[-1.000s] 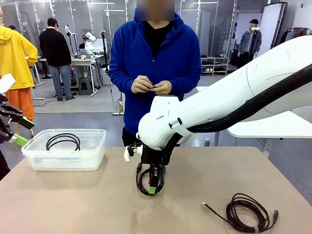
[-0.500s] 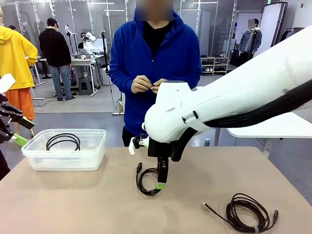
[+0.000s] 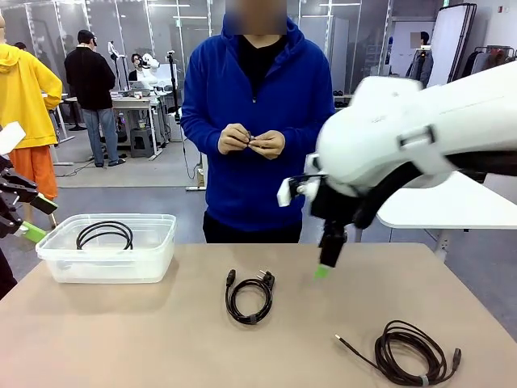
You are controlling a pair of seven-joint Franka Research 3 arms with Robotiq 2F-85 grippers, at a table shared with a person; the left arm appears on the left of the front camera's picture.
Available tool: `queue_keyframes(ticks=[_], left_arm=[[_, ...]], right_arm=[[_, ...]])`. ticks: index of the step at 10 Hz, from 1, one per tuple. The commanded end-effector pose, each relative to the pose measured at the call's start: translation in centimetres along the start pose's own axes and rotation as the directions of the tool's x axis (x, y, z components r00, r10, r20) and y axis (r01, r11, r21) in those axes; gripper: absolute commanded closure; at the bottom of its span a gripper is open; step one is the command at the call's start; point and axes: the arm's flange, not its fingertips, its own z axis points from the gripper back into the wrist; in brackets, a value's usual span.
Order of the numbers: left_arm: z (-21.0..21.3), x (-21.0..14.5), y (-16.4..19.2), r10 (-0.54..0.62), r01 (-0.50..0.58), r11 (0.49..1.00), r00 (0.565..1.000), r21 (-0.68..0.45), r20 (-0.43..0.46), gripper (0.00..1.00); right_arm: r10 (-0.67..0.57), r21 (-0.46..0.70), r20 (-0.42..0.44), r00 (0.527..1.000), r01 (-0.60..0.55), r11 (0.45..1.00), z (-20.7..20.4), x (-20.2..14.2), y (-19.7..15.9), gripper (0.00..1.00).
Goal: Organize and store the cables.
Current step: Place the Power Cable into the Organizing box.
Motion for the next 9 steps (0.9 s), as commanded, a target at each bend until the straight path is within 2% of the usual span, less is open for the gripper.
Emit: queue_keyframes(ticks=[1,3,5,8,9], left_arm=[[0.2,0.3,0.0,0.012,-0.012,1.000,1.000,0.003,-0.019,0.00],[0.2,0.3,0.0,0.012,-0.012,1.000,1.000,0.003,-0.019,0.00],[0.2,0.3,0.0,0.012,-0.012,1.000,1.000,0.003,-0.019,0.00],[0.2,0.3,0.0,0.012,-0.012,1.000,1.000,0.003,-0.019,0.00],[0.2,0.3,0.0,0.012,-0.012,1.000,1.000,0.003,-0.019,0.00]], right_arm=[[-0.006,0.020,0.078,0.997,0.005,1.000,2.2,-4.7,0.1,0.00],[0.007,0.021,0.200,0.980,-0.011,1.000,6.2,-10.4,-0.5,0.00],[0.007,0.003,0.327,0.945,-0.009,1.000,10.2,-19.1,-1.7,0.00],[0.005,-0.096,0.528,0.849,0.054,0.994,12.7,-31.7,-3.0,0.00],[-0.019,-0.070,0.601,0.799,0.076,0.995,12.3,-35.1,-3.2,0.00]])
